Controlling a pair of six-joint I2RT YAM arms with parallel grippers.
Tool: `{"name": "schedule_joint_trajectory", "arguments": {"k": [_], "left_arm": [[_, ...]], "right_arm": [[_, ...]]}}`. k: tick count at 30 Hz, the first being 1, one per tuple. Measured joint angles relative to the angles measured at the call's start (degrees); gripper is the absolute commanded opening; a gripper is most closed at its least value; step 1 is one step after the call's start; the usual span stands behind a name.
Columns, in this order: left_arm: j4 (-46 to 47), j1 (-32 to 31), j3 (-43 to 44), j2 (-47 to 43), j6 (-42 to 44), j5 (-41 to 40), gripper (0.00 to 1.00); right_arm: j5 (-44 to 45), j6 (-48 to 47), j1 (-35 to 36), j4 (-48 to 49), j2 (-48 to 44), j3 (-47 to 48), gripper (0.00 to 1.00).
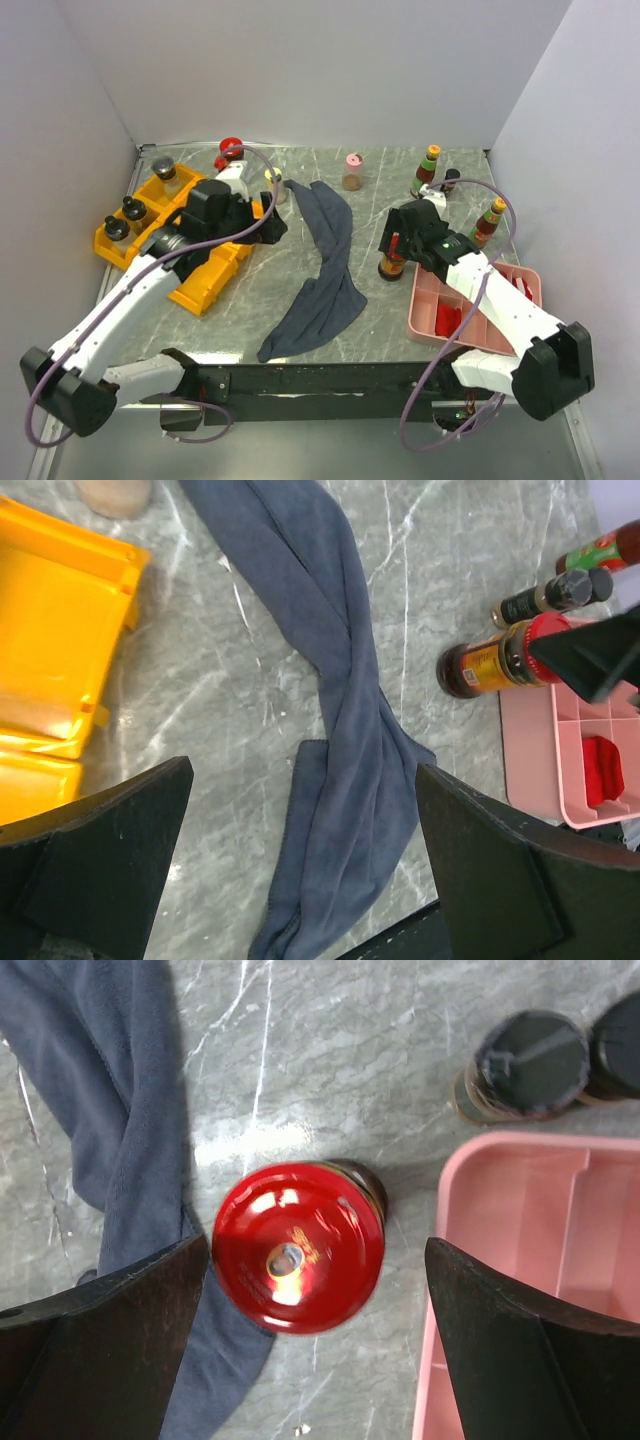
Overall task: Organize the condiment bottles
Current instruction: Pick up the bottle from the center of the board, then place the bottle at the center of the board.
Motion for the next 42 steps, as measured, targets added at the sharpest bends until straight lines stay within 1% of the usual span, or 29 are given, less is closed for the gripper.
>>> {"name": "schedule_joint_trajectory", "arguments": {"k": [3,6,11,15,16,19,25,29,30,38,42], "left_arm": [[-0.5,0.0,-0.2,-3.8,0.9,-1.3,0.99],[-0.4,0.0,-1.4,-8.1,1.8,-3.2,0.99],[-0.4,0.0,-3.5,-11.2,2.6,-7.3,0.99],[-0.7,0.0,-5.9,-13.5,2.8,-10.4,1.0],[-0.7,0.0,-6.4,-14.4,2.8,-11.1,0.99],[-0.7,0.0,-7.0,-17.1,3.0,-13.8,0.99],[0.9,0.0,-7.9,-24.1,2.9,-20.9,0.99],[1.7,0.0,-8.8,-28.0,2.3,-24.7,0.99],[1.9,0.0,-8.9,-28.5,2.1,-25.6,0.99],[2.4,0.0,-9.8,-30.3,1.1,-30.6,1.0],[2.5,0.0,-9.8,-30.5,0.6,-32.1,0.99]], "right_arm": [[0.0,-0.6,0.0,0.1,1.9,1.2,0.9],[0.2,-1.1,0.0,0.7,3.7,2.2,0.84],[0.7,-1.6,0.0,1.2,7.5,2.9,0.78],[0.3,-2.3,0.1,1.7,8.7,2.9,0.61],[0.4,-2.4,0.1,1.7,8.7,3.0,0.55],[0.6,-2.8,0.4,1.6,8.7,3.1,0.49],[0.3,-3.6,3.2,-0.2,8.6,4.4,0.42],[-0.7,-4.1,5.6,-2.1,8.6,7.5,0.4],[-0.7,-4.2,6.2,-2.3,8.6,8.7,0.38],[-1.2,-4.9,10.8,-3.3,9.6,18.3,0.37],[-2.8,-5.0,14.1,-2.7,13.6,23.5,0.36]]}}
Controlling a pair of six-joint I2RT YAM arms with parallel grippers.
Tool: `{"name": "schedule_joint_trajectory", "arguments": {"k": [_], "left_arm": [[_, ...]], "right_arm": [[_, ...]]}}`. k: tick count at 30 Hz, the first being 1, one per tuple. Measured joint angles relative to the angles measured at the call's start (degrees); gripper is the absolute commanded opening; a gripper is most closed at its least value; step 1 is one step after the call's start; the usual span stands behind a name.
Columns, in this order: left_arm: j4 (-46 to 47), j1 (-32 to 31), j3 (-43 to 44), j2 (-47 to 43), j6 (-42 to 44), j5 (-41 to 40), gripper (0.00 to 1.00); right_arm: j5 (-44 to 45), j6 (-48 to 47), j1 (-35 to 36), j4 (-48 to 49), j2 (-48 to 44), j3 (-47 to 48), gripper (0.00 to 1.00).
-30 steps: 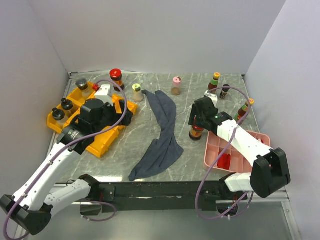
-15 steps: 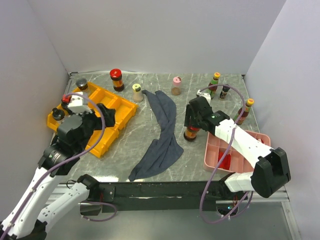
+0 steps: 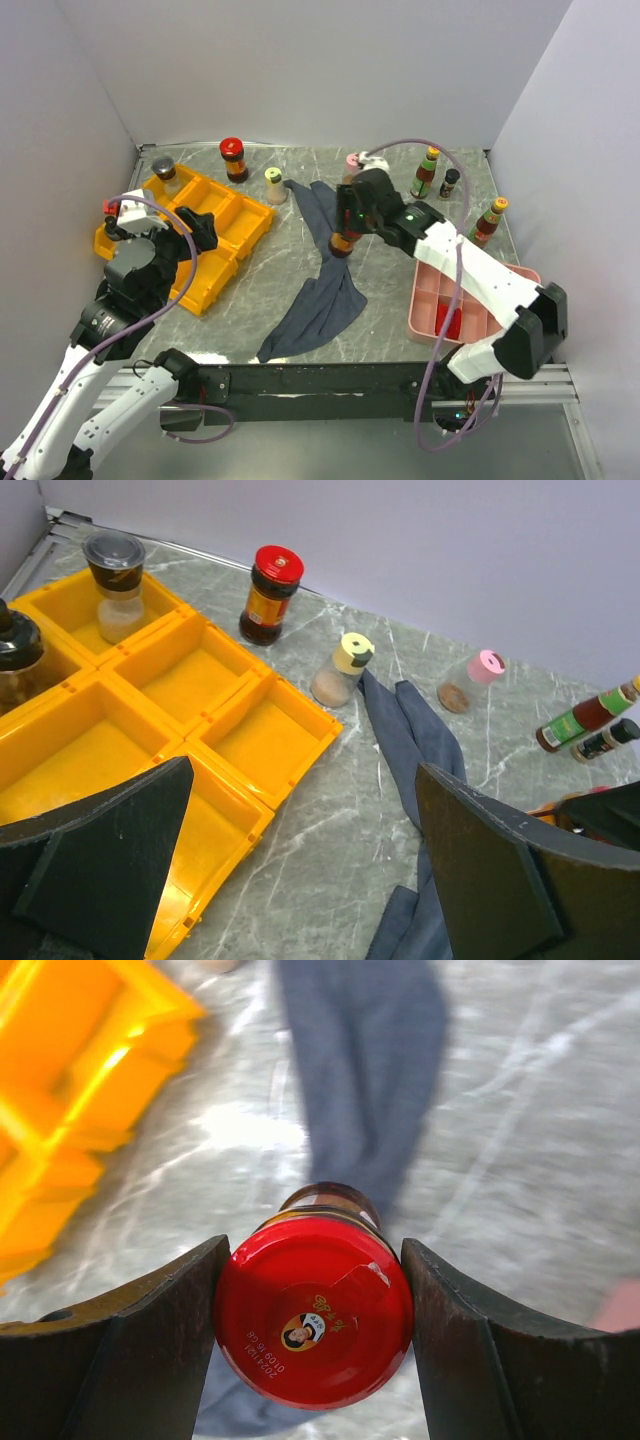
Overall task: Organize the condiment bottles
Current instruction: Place the bottle at the center of the board.
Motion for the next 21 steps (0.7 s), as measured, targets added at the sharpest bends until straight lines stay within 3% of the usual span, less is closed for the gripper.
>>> {"name": "schedule_joint_trajectory", "arguments": {"k": [13,21], "left_arm": [[0.2,0.0,-0.4,-1.9,-0.7,-2.3,0.99],[0.3,0.0,-1.1,-2.4,-1.5,-2.3,0.99]], "right_arm": [[-1.2,0.3,10.6,1.9,19.8,11.0,0.41],[1.0,-0.2,12.4,3.2,25.5,13.4,0.54]]}}
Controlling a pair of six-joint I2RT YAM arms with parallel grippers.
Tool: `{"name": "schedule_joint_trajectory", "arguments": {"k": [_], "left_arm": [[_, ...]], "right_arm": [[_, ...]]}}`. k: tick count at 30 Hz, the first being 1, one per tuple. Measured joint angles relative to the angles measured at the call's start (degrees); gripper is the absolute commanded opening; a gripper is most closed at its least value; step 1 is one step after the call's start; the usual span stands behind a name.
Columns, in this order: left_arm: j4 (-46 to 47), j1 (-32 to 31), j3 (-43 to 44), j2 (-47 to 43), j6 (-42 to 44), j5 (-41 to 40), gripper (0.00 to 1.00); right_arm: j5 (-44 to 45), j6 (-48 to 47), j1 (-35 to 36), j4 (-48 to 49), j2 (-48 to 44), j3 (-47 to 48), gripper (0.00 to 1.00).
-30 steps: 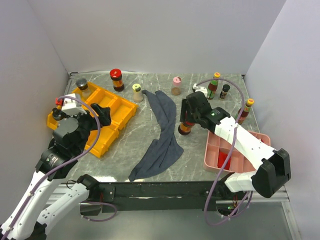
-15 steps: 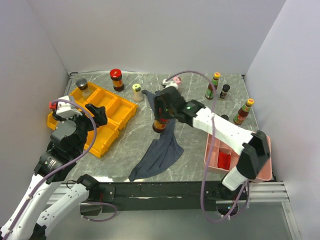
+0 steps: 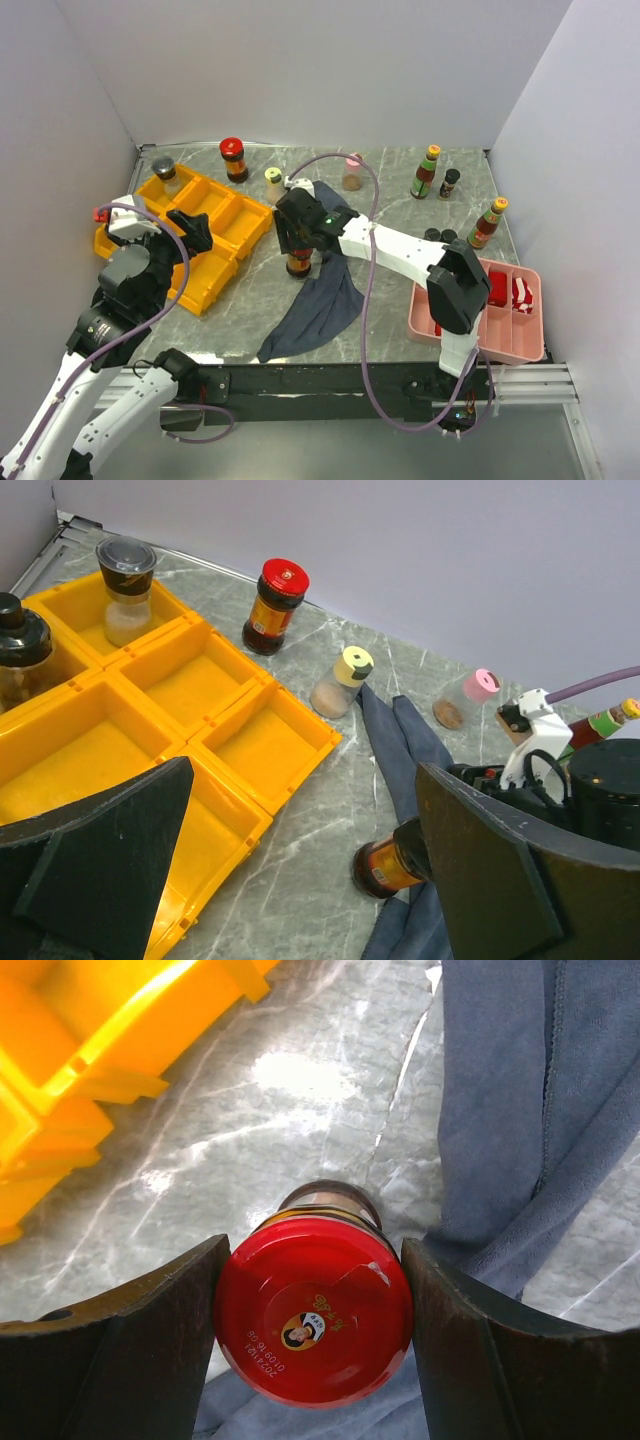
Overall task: Organize the condiment bottles
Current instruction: Place the bottle at the center of the board.
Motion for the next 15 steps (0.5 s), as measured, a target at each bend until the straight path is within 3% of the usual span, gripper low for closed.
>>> {"name": "schedule_joint_trajectory", "arguments": {"k": [7,9,15], "left_arm": [[0.1,0.0,-0.1,0.0,-0.3,0.0,0.99],[0.1,0.0,-0.1,0.1,-0.5,-0.1,0.99],[0.1,0.0,-0.1,0.8,-0.5,-0.2,0.99]], "right_arm": [[1.8,0.0,0.3,0.3,0.8,0.0,0.76],[1.8,0.0,0.3,0.5,0.8,0.0,0.87],[1.6,0.1,0.5,2.0,-0.2,0.0,0.96]]}}
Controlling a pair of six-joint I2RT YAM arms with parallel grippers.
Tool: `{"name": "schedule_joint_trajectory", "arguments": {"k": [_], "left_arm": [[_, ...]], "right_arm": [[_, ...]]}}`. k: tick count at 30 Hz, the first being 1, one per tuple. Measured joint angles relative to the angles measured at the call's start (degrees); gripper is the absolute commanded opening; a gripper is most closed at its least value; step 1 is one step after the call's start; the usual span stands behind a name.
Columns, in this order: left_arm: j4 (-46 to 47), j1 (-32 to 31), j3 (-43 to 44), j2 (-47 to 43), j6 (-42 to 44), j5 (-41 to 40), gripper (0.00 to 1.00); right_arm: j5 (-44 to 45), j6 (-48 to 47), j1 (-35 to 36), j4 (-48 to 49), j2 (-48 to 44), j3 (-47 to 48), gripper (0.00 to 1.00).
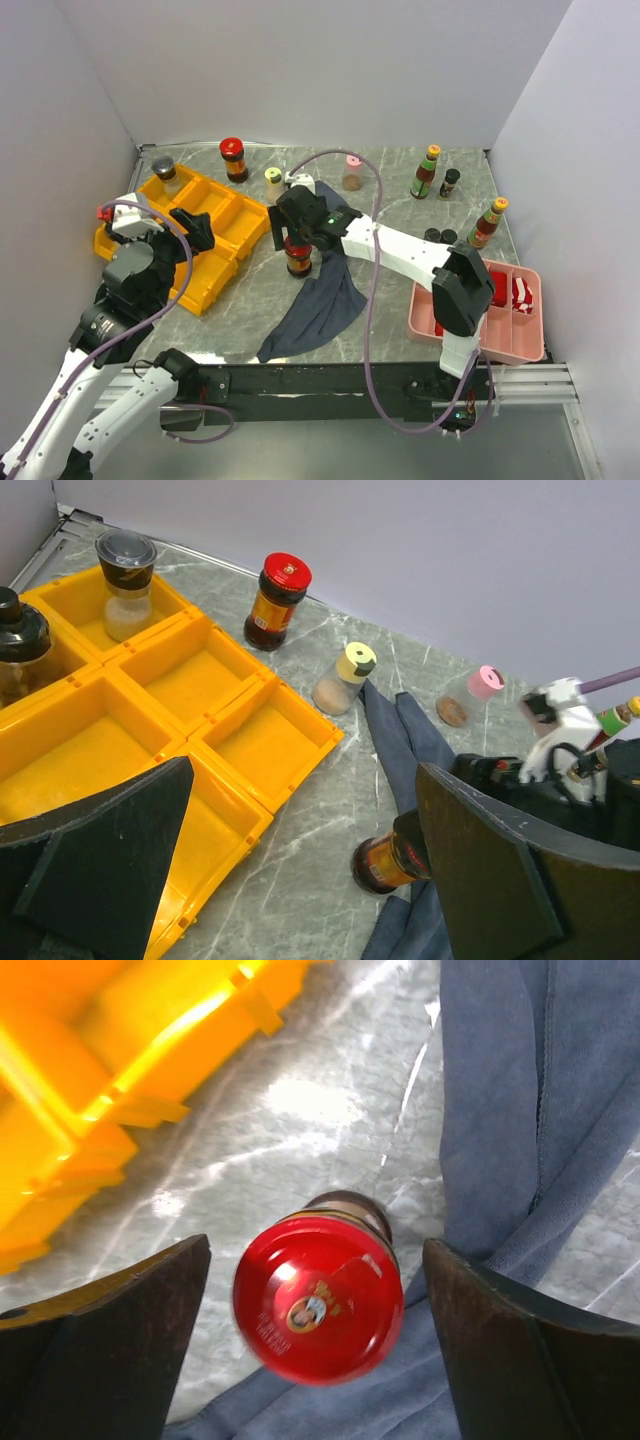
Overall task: Organize the condiment bottles
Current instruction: Place the bottle at the center of the board, then pick up the bottle from the center of the board.
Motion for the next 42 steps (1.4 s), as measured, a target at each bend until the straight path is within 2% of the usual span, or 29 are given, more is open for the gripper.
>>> {"name": "schedule_joint_trajectory", "arguments": {"k": [5,10,16,23,32,42], "left_arm": [[0.1,0.0,0.0,1.0,0.0,0.0,0.99],[0.0,0.0,0.1,3.8,0.0,0.9,0.99],[-1.3,0.0,6.0,15.8,0.0,6.4,1.0],[-1.7,-0.7,11.3,29.9,0.0,16.4,0.99],[-4.1,-8.5,17.7,45.9,0.8,17.8,0.98],[-4.1,-10.6,19.4,52.9,1.8,18.4,0.95]], "right_arm": [[-0.9,0.1,0.1,0.9,-6.0,-2.6,1.0],[0.3,0.0,0.1,1.1,-18.7,-11.0,1.0],[5.7,-0.2,0.1,1.0,-36.5,-22.1,1.0],[14.0,-1.8,0.0,3.9,-51.4,-35.2,1.0],[18.7,-1.7,-0.1,8.8,-58.6,-41.7,1.0],[20.0,-1.7,-0.1,10.9,-60.2,-42.6,1.0]]}}
